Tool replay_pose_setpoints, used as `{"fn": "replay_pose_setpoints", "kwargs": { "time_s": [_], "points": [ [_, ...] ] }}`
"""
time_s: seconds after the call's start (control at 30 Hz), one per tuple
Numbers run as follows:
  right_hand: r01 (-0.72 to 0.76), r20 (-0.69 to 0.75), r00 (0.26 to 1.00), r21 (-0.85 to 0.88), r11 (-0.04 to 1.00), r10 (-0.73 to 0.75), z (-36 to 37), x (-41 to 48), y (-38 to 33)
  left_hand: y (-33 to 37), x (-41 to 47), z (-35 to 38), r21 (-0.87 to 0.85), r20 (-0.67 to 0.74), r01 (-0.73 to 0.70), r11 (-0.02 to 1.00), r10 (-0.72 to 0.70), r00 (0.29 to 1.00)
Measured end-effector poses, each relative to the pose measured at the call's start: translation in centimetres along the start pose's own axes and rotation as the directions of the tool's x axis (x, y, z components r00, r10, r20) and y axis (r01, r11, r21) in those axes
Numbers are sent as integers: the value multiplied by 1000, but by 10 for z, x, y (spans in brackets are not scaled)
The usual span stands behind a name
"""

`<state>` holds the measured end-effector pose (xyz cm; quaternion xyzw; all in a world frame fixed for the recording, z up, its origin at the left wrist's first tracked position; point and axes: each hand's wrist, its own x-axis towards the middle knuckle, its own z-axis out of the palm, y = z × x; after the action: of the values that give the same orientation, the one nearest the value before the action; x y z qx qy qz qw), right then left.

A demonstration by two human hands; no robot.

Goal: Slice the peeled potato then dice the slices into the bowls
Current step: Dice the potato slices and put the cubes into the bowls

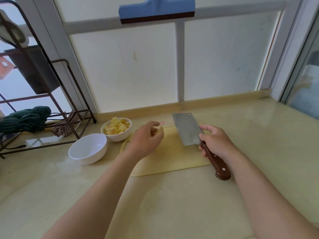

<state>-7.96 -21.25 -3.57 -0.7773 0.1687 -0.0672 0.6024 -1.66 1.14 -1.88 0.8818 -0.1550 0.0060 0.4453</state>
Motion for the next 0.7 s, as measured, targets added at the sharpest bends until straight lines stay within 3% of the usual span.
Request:
{"fn": "replay_pose_setpoints", "kwargs": {
  "time_s": [0.1,0.17,0.27,0.37,0.57,0.63,0.7],
  "points": [
    [2,-11,1000,12,1000,-1,-3,0,0,15,-3,11,-496,91,185,848,-162,983],
    [6,-8,1000,3,1000,-6,-4,-1,0,19,-3,18,-571,120,244,784,-214,969],
    [21,-19,1000,1,1000,-21,-6,-2,-1,18,1,29,-396,2,178,901,-193,981],
    [20,-53,998,12,1000,-19,-9,-1,-3,17,5,37,-361,-88,153,920,-197,976],
    [-11,-94,995,70,998,17,-15,2,-1,13,5,39,-353,10,313,882,-331,944],
    [-20,-88,996,74,997,27,-16,3,0,13,1,34,-188,-8,273,944,-279,960],
    [-27,-77,997,56,998,31,-15,4,2,12,-5,24,105,-2,152,983,-153,988]
  ]
}}
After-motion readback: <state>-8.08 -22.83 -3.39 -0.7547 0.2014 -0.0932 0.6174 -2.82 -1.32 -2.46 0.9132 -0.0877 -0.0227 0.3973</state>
